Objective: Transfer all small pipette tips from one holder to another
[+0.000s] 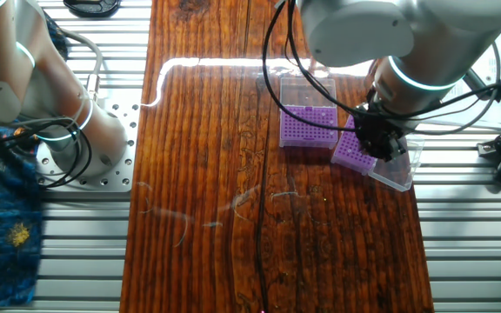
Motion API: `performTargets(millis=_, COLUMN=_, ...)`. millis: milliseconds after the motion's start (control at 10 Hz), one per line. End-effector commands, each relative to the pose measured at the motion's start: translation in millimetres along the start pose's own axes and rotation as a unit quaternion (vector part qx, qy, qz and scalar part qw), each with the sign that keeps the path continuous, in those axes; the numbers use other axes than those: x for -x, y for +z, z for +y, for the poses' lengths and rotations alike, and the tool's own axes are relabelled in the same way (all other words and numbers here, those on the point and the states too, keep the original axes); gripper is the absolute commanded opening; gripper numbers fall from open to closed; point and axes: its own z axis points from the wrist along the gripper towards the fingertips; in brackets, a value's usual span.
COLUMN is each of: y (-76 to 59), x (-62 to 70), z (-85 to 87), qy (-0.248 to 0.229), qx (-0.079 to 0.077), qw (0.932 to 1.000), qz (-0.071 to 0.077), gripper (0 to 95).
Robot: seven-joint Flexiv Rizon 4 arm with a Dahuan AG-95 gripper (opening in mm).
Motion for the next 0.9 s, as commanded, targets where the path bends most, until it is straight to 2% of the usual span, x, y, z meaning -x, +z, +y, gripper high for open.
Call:
performTargets(millis=100, y=3.3, x=-0.7, z=-0.4, qy=-0.002, qx=-0.001, qw=1.0, qz=-0.001, gripper=0.0)
performTargets(millis=900, y=3.8, x=1.4, z=-1.5, qy=-0.006, qx=0.0, qw=1.0, qz=-0.004, gripper=0.0)
